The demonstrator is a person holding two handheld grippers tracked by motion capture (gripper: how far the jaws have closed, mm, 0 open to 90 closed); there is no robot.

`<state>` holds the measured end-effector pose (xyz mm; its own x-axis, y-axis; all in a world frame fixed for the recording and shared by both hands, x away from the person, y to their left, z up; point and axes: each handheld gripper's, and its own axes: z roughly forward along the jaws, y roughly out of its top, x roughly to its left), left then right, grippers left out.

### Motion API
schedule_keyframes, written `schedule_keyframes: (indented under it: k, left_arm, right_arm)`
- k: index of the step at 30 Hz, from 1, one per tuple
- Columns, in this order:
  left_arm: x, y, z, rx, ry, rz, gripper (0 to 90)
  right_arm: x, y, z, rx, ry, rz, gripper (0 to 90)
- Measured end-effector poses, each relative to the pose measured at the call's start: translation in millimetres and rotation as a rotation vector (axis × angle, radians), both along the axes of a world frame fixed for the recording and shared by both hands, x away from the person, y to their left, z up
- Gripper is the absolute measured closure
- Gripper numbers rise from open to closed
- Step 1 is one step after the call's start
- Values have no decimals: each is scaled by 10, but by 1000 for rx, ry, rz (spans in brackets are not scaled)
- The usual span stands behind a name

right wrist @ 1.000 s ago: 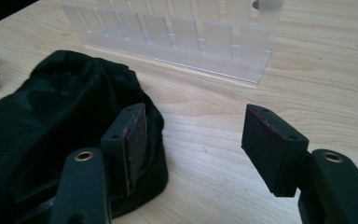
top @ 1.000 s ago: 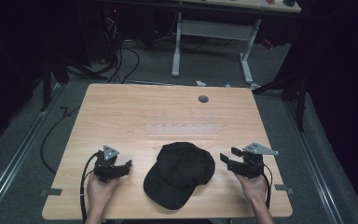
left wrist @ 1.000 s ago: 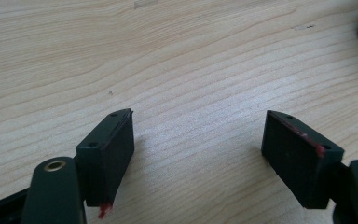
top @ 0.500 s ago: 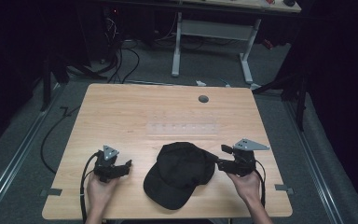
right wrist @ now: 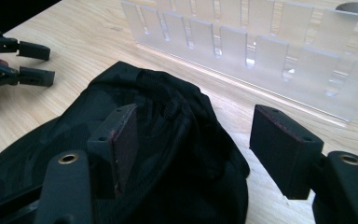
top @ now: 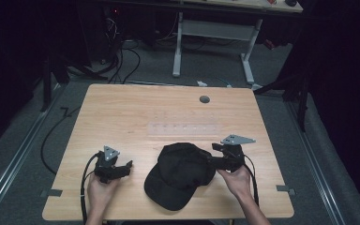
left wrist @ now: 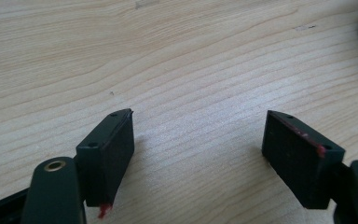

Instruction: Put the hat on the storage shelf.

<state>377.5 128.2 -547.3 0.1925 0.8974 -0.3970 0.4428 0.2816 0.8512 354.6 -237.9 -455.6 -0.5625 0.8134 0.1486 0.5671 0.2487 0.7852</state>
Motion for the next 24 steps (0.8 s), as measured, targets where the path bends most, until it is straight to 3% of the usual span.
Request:
schedule_keyframes:
  k: [11, 24]
  left_arm:
    - [-1, -1, 0, 0, 0, -2, 250]
    - [-1, -1, 0, -1, 0, -2, 250]
  right_arm:
    - [120, 146, -56, -7, 15, 27, 315]
    - [323, 277, -165, -32, 99, 55, 316]
